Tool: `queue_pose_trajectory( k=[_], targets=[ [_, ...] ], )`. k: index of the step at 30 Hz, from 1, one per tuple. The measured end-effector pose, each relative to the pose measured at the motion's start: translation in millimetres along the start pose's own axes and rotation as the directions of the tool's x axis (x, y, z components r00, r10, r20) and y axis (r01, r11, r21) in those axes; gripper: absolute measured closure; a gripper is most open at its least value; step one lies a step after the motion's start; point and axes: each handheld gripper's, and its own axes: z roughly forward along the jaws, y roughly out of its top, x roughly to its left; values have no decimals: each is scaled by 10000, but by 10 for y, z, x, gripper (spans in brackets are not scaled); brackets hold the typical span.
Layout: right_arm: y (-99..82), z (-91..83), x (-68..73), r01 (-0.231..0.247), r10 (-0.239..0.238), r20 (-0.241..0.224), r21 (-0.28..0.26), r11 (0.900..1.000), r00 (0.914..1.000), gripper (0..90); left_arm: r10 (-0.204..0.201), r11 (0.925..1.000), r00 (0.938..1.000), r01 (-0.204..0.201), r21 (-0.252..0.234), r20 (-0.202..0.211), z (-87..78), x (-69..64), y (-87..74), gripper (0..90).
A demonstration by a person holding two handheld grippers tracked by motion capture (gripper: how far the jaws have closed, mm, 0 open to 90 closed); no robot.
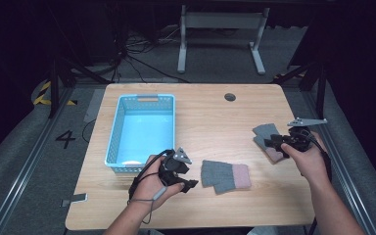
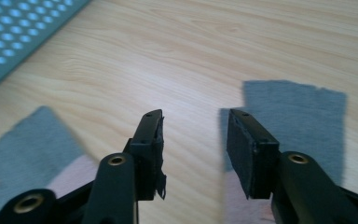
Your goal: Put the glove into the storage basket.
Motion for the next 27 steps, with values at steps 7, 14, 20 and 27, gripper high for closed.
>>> queue_pose_trajectory(
  k=[7, 14, 20, 27],
  targets=[
    [34, 216, -232, -285, 246, 980, 389, 9988, 9949, 540, -241, 9997, 9994, 242, 27, -247, -67, -7, -118, 457],
    [-14, 409, -426, -735, 584, 1719, 827, 9939, 9834, 524, -500, 9987, 9980, 502, 64, -396, -84, 24, -178, 450],
    [-65, 508, -497, -947, 662, 2133, 1266, 9874, 9748, 507, -462, 9989, 9982, 464, 44, -376, -86, 21, -175, 448],
    [-125, 547, -517, -982, 579, 2419, 1579, 9826, 9686, 490, -416, 9991, 9986, 419, 70, -341, -78, 25, -159, 445]
  ],
)
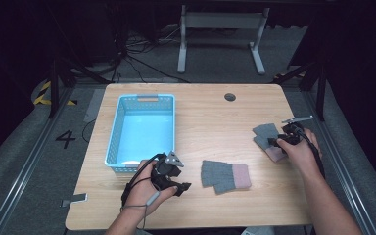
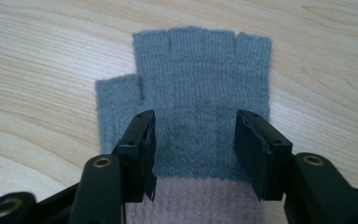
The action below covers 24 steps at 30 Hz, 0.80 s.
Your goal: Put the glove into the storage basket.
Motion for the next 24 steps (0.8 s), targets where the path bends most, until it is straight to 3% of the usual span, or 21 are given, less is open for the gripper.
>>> queue_pose_trajectory(
  k=[10, 12, 14, 17, 19, 24],
  targets=[
    [-34, 59, 10, 55, -57, 110, 174, 9998, 9999, 503, 6, 10000, 10000, -6, 67, 40, 19, 3, 12, 429],
    [-41, 60, 15, 45, -48, 188, 140, 9999, 9998, 535, 8, 10000, 10000, -9, 67, 38, 23, 5, 10, 429],
    [-39, 52, 9, 89, -93, 251, 161, 9998, 9996, 637, 15, 10000, 10000, -15, 71, 39, 22, 4, 11, 429],
    [-40, 53, 7, 140, -144, 283, 148, 9998, 9995, 691, -2, 10000, 10000, 2, 41, 40, 21, 2, 11, 429],
    [-40, 49, 20, 310, -313, 233, 126, 9994, 9992, 782, 0, 10000, 10000, 0, 60, 43, 21, 1, 12, 429],
    [-33, 40, 24, 413, -415, 183, 118, 9991, 9990, 835, 29, 10000, 10000, -29, 52, 18, 23, 5, 14, 429]
  ],
)
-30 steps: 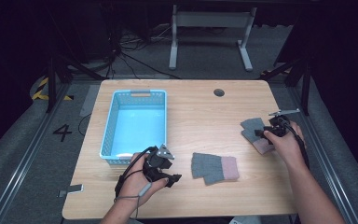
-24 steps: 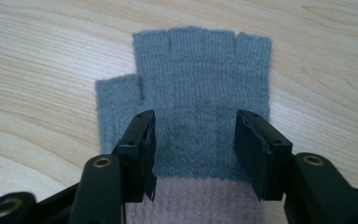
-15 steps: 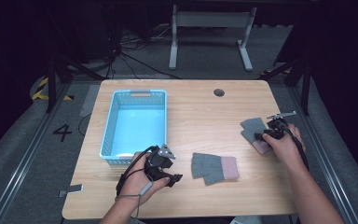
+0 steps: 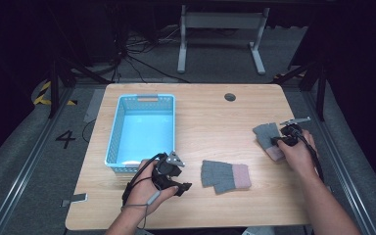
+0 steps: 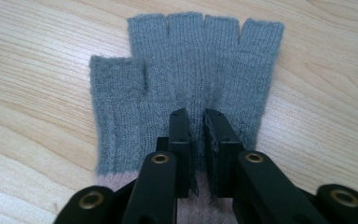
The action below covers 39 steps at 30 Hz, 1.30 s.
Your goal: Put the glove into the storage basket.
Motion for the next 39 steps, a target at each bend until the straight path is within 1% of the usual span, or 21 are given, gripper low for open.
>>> queue_pose_trajectory(
  k=[4, 6, 13, 15, 17, 18, 20, 23, 26, 29, 30, 32, 34, 35, 38, 39],
  targets=[
    [4, -27, -1, -30, 30, -9, -122, 9999, 10000, 848, 4, 10000, 10000, -4, -16, 12, -1, 3, 1, 429],
    [9, -69, 5, -87, 85, -115, -170, 9998, 9999, 851, -20, 10000, 10000, 20, -50, 18, -2, 5, 2, 430],
    [37, -232, 54, 59, -76, -311, -517, 9986, 9995, 852, 24, 10000, 10000, -24, -71, 72, 0, 2, 22, 429],
    [52, -310, 90, 247, -277, -397, -757, 9968, 9988, 851, 63, 10000, 9999, -63, -54, 84, 0, 5, 31, 428],
    [59, -339, 108, 275, -312, -436, -849, 9960, 9986, 851, 37, 10000, 10000, -36, -77, 92, 5, 1, 37, 428],
    [74, -399, 147, 391, -442, -518, -959, 9946, 9977, 851, 40, 10000, 9999, -39, -77, 97, 5, 1, 40, 428],
    [81, -430, 169, 435, -495, -569, -1026, 9938, 9972, 851, 57, 9999, 9999, -56, -100, 123, 7, -1, 45, 428],
    [100, -509, 237, 644, -739, -772, -1181, 9909, 9943, 851, 135, 9999, 9998, -134, -83, 118, 4, 1, 56, 428],
    [117, -583, 314, 872, -1012, -1020, -1329, 9873, 9896, 850, 140, 9999, 9998, -138, -81, 149, 8, -1, 64, 429],
    [136, -649, 401, 1224, -1410, -1248, -1459, 9817, 9821, 850, 135, 9998, 9998, -133, -116, 167, 13, -5, 69, 429],
    [146, -670, 442, 1481, -1695, -1410, -1503, 9775, 9754, 851, 136, 9999, 9998, -135, -105, 167, 13, -5, 70, 429],
    [154, -696, 494, 1659, -1895, -1539, -1543, 9740, 9697, 850, 152, 9998, 9997, -150, -89, 189, 15, -4, 74, 429],
    [164, -729, 563, 1929, -2185, -1663, -1570, 9686, 9616, 850, 169, 9998, 9997, -167, -93, 188, 14, -5, 76, 429],
    [167, -746, 595, 1980, -2244, -1710, -1587, 9673, 9594, 850, 160, 9998, 9997, -158, -83, 179, 13, -5, 76, 429],
    [180, -791, 670, 2211, -2529, -1953, -1709, 9602, 9476, 850, 158, 9998, 9997, -157, -87, 181, 10, -4, 76, 429],
    [182, -802, 688, 2242, -2577, -2016, -1749, 9587, 9449, 850, 158, 9998, 9997, -157, -88, 183, 10, -5, 76, 429]
  ],
)
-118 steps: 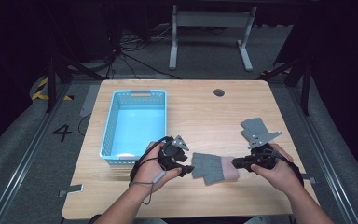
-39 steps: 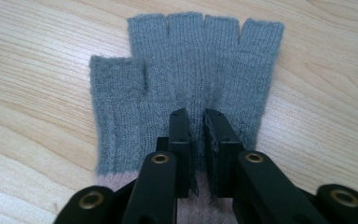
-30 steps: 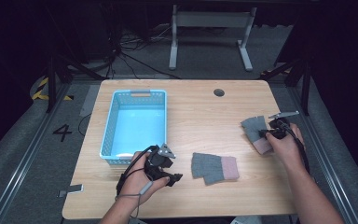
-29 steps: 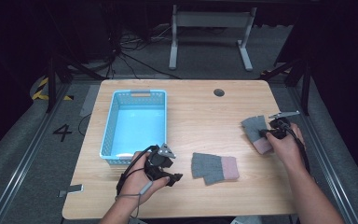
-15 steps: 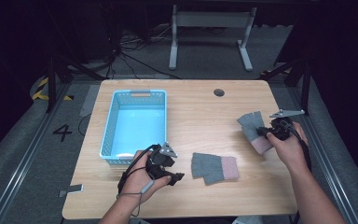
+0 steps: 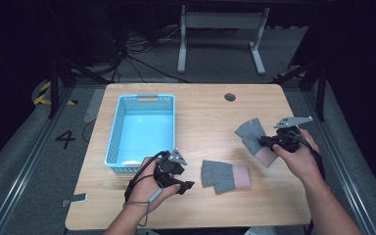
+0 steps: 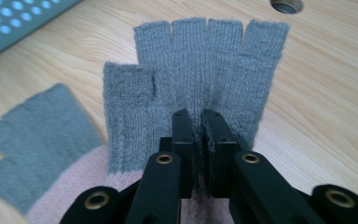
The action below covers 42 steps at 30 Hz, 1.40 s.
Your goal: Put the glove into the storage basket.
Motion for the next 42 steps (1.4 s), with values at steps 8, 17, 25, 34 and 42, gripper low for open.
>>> queue_pose_trajectory(
  k=[8, 17, 25, 34, 42],
  targets=[
    [60, -29, 172, 486, -485, -873, -12, 9988, 9950, 849, 4, 10000, 10000, -4, 7, 26, 0, -2, 1, 429],
    [98, -20, 367, 1093, -1038, -2153, 138, 9939, 9710, 848, -1, 10000, 10000, 0, 67, 63, 7, -4, 11, 435],
    [99, 46, 519, 1741, -1567, -2773, 389, 9840, 9479, 847, -71, 9997, 9999, 69, 231, 113, 20, -8, 22, 448],
    [64, 194, 635, 2334, -1957, -3396, 734, 9696, 9200, 846, -9, 9997, 9999, 5, 243, 134, 37, -20, 36, 474],
    [21, 317, 726, 2740, -2173, -3798, 1015, 9564, 8992, 846, 592, 9981, 9981, -589, -193, 157, 60, -58, 74, 526]
  ],
)
